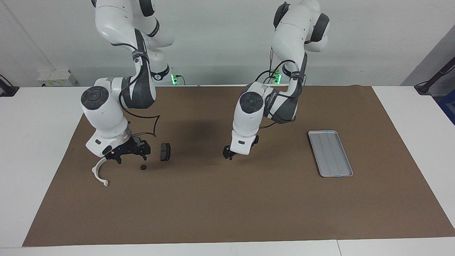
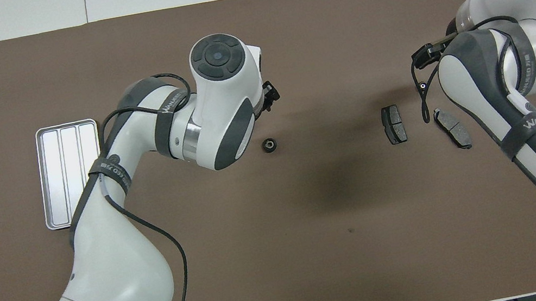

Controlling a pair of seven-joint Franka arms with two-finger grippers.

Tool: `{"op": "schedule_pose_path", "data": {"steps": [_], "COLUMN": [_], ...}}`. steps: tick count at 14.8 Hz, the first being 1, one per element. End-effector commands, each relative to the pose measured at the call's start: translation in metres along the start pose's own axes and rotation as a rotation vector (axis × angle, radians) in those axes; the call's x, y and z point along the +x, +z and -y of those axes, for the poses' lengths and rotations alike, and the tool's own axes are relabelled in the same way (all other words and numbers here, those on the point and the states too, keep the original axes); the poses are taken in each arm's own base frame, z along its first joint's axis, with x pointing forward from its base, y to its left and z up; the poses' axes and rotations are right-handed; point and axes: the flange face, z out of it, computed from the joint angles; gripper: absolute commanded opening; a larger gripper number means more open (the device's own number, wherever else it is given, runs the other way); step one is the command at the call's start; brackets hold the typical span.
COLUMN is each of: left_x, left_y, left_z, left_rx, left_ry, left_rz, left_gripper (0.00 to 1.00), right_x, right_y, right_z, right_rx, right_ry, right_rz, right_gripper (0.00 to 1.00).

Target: Pick bearing gear from pile to tray

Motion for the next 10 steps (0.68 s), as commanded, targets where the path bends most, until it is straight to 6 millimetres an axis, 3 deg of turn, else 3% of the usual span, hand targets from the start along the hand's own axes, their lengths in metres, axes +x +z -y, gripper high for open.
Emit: {"op": "schedule_pose_path", "data": {"steps": [1,4,10], "left_x": [-0.002,-0.013,-0.026], "left_y": [0.002,0.018,0.025], "left_z": [-0.012,-0.011,-0.006], "left_rx": [0.008,0.014,0.02], "left_ry": [-0.019,-0.011,-0.019], "left_rz": [-0.023,-0.022,-0.014], "left_gripper": [1.0,1.0,1.0], "right_x": [-0.008,-0.011,-0.015], "right_y": [0.01,0.027,0.053], "right_z": [0.004,0.006,0.01], "right_rx": [0.026,0.027,0.038], "right_ry": [-0.029,-0.06,-0.073], "right_rz": [-0.014,-0.029,-0.017], "right_gripper": [1.0,0.99,0.99]}}
